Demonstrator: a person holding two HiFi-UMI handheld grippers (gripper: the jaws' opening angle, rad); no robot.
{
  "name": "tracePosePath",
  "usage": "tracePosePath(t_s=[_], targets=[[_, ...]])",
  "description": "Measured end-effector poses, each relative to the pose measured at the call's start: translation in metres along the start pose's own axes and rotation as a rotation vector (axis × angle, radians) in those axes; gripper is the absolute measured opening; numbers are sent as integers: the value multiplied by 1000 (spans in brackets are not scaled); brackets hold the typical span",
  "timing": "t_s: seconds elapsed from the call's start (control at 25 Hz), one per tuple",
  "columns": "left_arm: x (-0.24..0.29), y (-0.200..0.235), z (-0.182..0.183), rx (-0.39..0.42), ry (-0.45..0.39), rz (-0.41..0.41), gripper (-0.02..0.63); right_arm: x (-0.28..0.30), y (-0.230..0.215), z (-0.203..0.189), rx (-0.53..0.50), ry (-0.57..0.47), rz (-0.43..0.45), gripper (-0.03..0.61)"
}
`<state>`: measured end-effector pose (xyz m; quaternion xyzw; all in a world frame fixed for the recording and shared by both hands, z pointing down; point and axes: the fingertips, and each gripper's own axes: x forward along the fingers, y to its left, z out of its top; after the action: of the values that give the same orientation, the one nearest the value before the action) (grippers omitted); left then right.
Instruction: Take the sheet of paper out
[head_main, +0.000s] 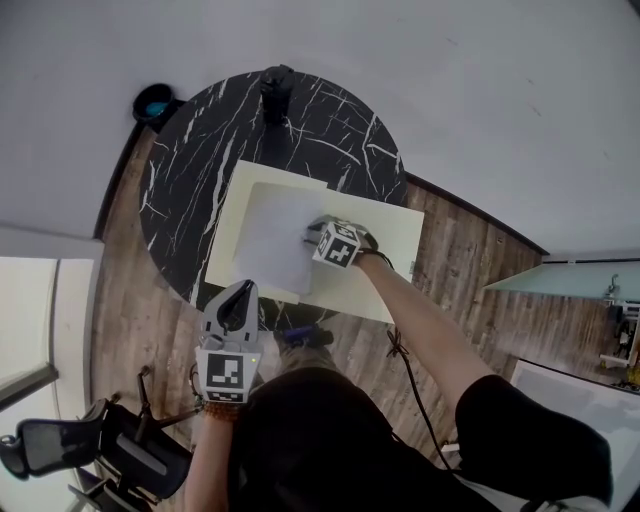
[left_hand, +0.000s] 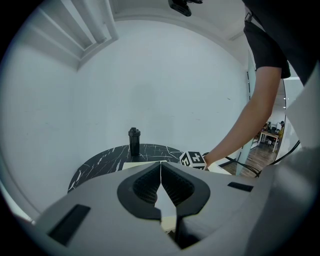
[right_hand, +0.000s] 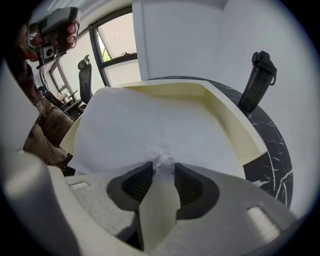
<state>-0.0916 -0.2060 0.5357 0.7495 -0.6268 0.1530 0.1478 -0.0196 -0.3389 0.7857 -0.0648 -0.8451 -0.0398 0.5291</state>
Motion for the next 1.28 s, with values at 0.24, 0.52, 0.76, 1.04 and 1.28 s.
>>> tracePosePath(t_s=[0.24,0.52,0.76,1.04,1.28], targets=[[1,2,-2,-2,2,5,8,1,2,0,9,0,9,117],[2,2,0,-5,-6,4,8,0,5,1,34,-11,2,84],[6,0,3,-3,-13,-3,8,1,6,-1,63,-10,-25,61],[15,-6,13,21,-21,-33,8,4,13,0,76,6,-94,15],[24,-12,25,26,-38,-55,8,2,15,-1,115,-3,-153,12]])
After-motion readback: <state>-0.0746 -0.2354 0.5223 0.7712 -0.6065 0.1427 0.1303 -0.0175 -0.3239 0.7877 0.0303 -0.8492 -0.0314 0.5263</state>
